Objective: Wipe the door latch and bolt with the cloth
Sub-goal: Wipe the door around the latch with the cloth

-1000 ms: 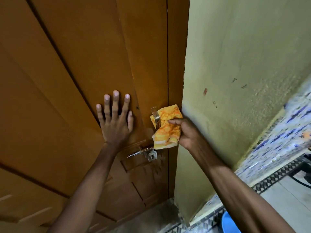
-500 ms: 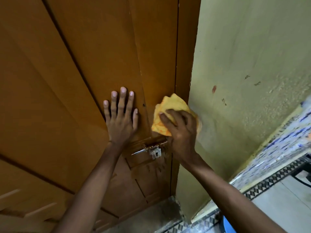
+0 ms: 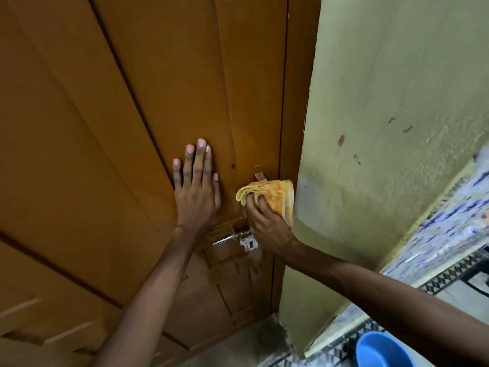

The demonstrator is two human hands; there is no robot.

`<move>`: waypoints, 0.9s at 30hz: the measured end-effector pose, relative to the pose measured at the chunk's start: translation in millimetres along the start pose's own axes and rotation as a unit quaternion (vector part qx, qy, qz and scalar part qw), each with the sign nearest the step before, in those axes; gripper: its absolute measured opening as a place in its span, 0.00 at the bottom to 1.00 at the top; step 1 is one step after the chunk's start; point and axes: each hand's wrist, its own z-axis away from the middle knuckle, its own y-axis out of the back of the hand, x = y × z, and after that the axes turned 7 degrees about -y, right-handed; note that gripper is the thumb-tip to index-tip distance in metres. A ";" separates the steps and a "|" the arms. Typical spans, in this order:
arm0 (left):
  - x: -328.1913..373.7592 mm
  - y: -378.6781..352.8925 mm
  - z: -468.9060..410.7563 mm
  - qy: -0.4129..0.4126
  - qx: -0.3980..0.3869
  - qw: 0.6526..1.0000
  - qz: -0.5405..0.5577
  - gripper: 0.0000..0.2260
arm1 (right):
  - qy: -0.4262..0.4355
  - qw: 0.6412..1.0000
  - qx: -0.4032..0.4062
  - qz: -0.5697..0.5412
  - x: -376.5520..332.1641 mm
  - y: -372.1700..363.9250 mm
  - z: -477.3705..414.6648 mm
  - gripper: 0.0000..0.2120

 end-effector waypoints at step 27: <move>-15.1 13.8 6.4 -0.044 -0.020 0.998 -0.047 0.27 | -0.080 0.966 0.072 -0.235 18.1 41.5 -10.1 0.12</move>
